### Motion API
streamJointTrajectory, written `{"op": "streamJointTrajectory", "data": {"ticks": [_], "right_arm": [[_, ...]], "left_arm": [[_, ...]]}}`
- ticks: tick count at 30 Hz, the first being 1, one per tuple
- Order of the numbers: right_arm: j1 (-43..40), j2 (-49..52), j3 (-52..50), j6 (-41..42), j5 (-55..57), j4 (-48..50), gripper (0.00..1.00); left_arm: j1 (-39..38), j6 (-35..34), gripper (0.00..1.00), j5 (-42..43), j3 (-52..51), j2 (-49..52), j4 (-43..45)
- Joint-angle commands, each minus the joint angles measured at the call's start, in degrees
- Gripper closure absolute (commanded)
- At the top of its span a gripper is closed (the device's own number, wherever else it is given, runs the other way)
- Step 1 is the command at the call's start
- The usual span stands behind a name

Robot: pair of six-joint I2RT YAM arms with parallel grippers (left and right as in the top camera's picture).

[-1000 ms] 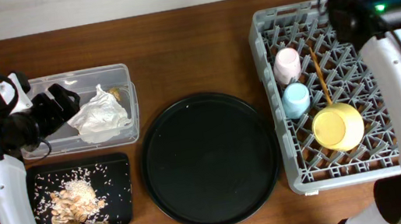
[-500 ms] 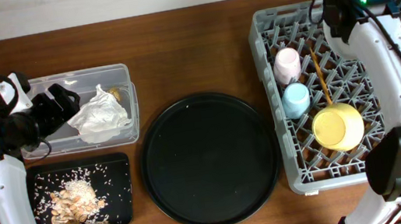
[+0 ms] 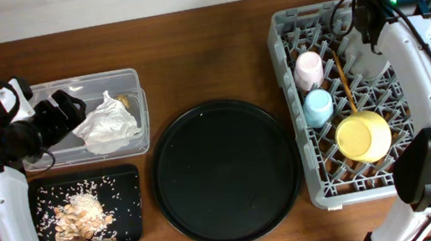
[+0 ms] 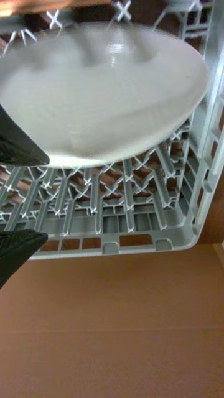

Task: Sort waste into correct bins and load items into the dishwasher rack
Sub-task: 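Grasp the white plate with the right gripper and stand it in the rack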

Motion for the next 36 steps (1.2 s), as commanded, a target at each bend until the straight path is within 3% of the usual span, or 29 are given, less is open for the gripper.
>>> {"op": "streamJointTrajectory", "data": {"ticks": [1,3,5,6,9,10,23,26,32,36], "right_arm": [[-0.3,0.5,-0.5,0.5,-1.8,0.0,0.52],[-0.3,0.5,-0.5,3.0,-1.8,0.2,0.22],[-0.3,-0.9,-0.5,6.0,-4.0,0.7,0.09],[-0.3,-2.0,-0.5,6.5,-10.5,0.9,0.04],[-0.3,-4.8,-0.5,13.4,-53.9,0.8,0.01],[-0.3,-4.6,-0.5,13.4,-57.7,0.8,0.01],[-0.3,-6.0,-0.5,13.4,-56.8,0.6,0.01],[-0.3,-14.8,-0.5,13.4,-56.8,0.6,0.01],[-0.3,-50.8,-0.5,13.4,-56.8,0.6,0.01],[-0.3,-66.5,-0.5,13.4,-56.8,0.6,0.01]], "left_arm": [[0.2,-0.1,0.01,0.0,0.0,0.1,-0.1],[0.2,-0.1,0.01,0.0,0.0,0.1,-0.1],[0.2,-0.1,0.01,0.0,0.0,0.1,-0.1],[0.2,-0.1,0.01,0.0,0.0,0.1,-0.1],[0.2,-0.1,0.01,0.0,0.0,0.1,-0.1],[0.2,-0.1,0.01,0.0,0.0,0.1,-0.1],[0.2,-0.1,0.01,0.0,0.0,0.1,-0.1],[0.2,-0.1,0.01,0.0,0.0,0.1,-0.1],[0.2,-0.1,0.01,0.0,0.0,0.1,-0.1],[0.2,-0.1,0.01,0.0,0.0,0.1,-0.1]]}}
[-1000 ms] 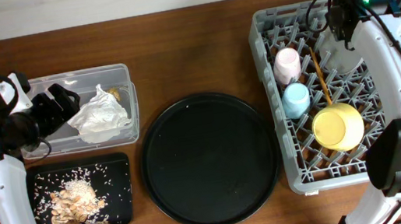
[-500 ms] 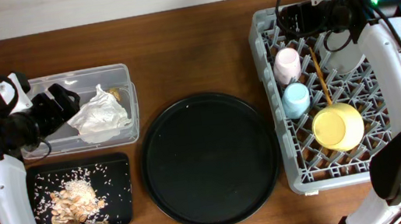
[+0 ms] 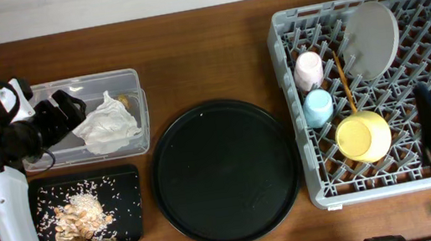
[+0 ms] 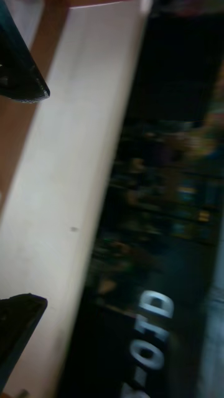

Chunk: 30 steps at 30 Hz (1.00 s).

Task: Sort waste into correct bins and load items into the dishwasher rack

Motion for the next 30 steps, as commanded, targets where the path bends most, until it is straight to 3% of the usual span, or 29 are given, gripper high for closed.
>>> {"op": "streamJointTrajectory", "data": {"ticks": [1,5,7,9,10,14,18,20,24,30], "right_arm": [[-0.2,-4.6,-0.6,0.1,-0.3,-0.3,0.01],[-0.2,-9.1,-1.8,-1.0,3.6,-2.7,0.01],[-0.2,-14.3,-9.6,-1.0,3.6,-2.4,0.01],[-0.2,-27.8,-32.5,-1.0,5.2,9.7,0.01],[-0.2,-34.9,-48.0,-1.0,5.1,21.9,0.01],[-0.1,-44.0,-78.3,-0.7,2.4,49.4,0.01],[0.1,-43.9,-94.9,-0.8,2.8,57.2,0.01],[3.1,-43.9,-100.9,-0.8,5.8,57.0,0.01],[6.2,-43.9,-101.5,-0.8,8.7,44.3,0.01],[6.2,-43.9,-101.5,-0.8,8.7,43.5,0.01]], "left_arm": [[0.2,-0.1,0.01,0.0,0.0,0.1,-0.1],[0.2,-0.1,0.01,0.0,0.0,0.1,-0.1],[0.2,-0.1,0.01,0.0,0.0,0.1,-0.1],[0.2,-0.1,0.01,0.0,0.0,0.1,-0.1],[0.2,-0.1,0.01,0.0,0.0,0.1,-0.1],[0.2,-0.1,0.01,0.0,0.0,0.1,-0.1],[0.2,-0.1,0.01,0.0,0.0,0.1,-0.1],[0.2,-0.1,0.01,0.0,0.0,0.1,-0.1],[0.2,-0.1,0.01,0.0,0.0,0.1,-0.1],[0.2,-0.1,0.01,0.0,0.0,0.1,-0.1]]}}
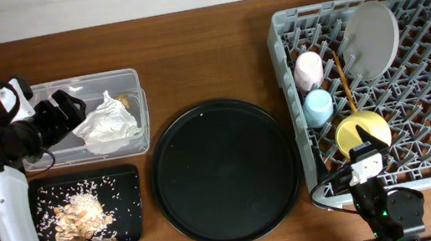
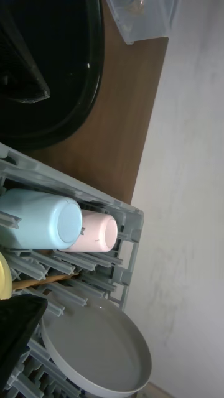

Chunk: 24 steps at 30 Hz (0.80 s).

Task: Sort waste into correct bins and load items into the dishwasher rack

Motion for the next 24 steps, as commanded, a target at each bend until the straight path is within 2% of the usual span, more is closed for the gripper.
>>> {"op": "streamJointTrajectory", "data": {"ticks": [1,10,13,14,16,19,22,24], "right_arm": [[0.3,-0.4,-0.3,0.5,0.7,-0.4,0.01],[0.3,-0.4,-0.3,0.5,0.7,-0.4,0.01],[0.3,-0.4,-0.3,0.5,0.7,-0.4,0.01],[0.3,-0.4,-0.3,0.5,0.7,-0.4,0.01],[0.3,-0.4,-0.3,0.5,0.7,-0.4,0.01],[0.3,-0.4,-0.3,0.5,0.7,-0.4,0.01],[0.3,-0.4,-0.3,0.5,0.7,-0.4,0.01],[0.3,-0.4,-0.3,0.5,0.7,-0.4,0.01]], "left_arm": [[0.2,-0.1,0.01,0.0,0.0,0.0,-0.1],[0.2,-0.1,0.01,0.0,0.0,0.0,-0.1],[-2.4,-0.1,0.01,-0.4,-0.1,-1.5,-0.1],[-4.0,-0.1,0.01,-0.4,-0.1,-3.0,-0.1],[-12.0,-0.1,0.01,-0.4,-0.1,-8.5,-0.1],[-27.1,-0.1,0.01,-0.4,-0.1,-17.9,-0.1],[-30.8,0.3,0.01,-0.5,-0.9,-24.8,-0.6],[-30.7,0.3,0.01,-4.4,-7.1,-32.1,-1.7]]}}
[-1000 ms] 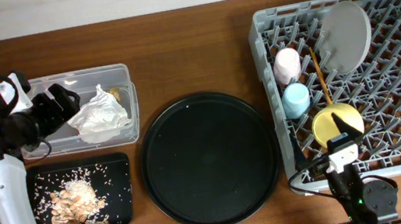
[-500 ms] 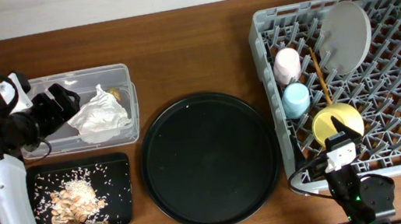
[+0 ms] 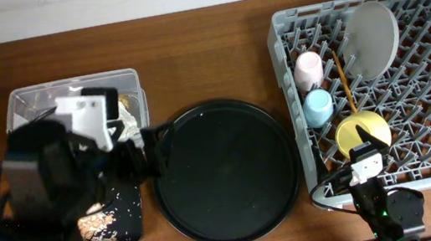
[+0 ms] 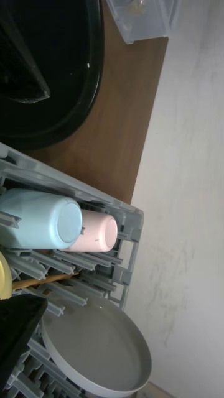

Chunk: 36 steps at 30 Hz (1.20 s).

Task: Sort waste into correct bins and load items into the dishwasher rack

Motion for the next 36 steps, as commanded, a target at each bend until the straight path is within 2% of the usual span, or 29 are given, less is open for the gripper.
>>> {"op": "streamJointTrajectory", "data": {"ticks": [1,3,5,7,10,14,17,19,20,24,25,36], "right_arm": [[0.3,-0.4,-0.3,0.5,0.7,-0.4,0.02],[0.3,-0.4,-0.3,0.5,0.7,-0.4,0.01],[0.3,-0.4,-0.3,0.5,0.7,-0.4,0.01],[0.3,-0.4,-0.3,0.5,0.7,-0.4,0.01],[0.3,-0.4,-0.3,0.5,0.7,-0.4,0.01],[0.3,-0.4,-0.3,0.5,0.7,-0.4,0.01],[0.3,-0.4,-0.3,0.5,0.7,-0.4,0.01],[0.3,-0.4,-0.3,0.5,0.7,-0.4,0.01],[0.3,-0.4,-0.3,0.5,0.7,-0.4,0.01],[0.3,-0.4,-0.3,0.5,0.7,-0.4,0.01],[0.3,-0.4,-0.3,0.5,0.7,-0.4,0.01],[0.3,-0.4,-0.3,0.5,0.7,-0.4,0.01]], "left_arm": [[-0.1,0.3,0.01,-8.2,-10.6,-9.9,-1.1],[-0.1,0.3,0.01,-13.8,-21.7,-17.9,3.7],[-0.1,0.3,0.01,-13.9,-38.0,-28.9,26.6],[0.0,0.3,0.01,-12.8,-48.5,-35.0,42.9],[3.1,0.3,0.01,-12.8,-64.6,-44.3,56.1],[8.2,0.3,0.01,-13.3,-76.3,-52.2,58.1],[12.0,0.3,0.01,-13.2,-80.9,-55.9,58.1],[13.5,1.3,0.01,-15.4,-81.0,-56.5,52.9],[13.4,3.3,0.01,-15.4,-81.0,-56.5,52.9],[13.3,3.9,0.01,-14.9,-81.0,-56.5,52.9],[13.3,6.2,0.01,-14.9,-81.0,-56.5,52.9],[13.3,6.1,0.01,-14.8,-80.9,-56.4,53.0]]}}
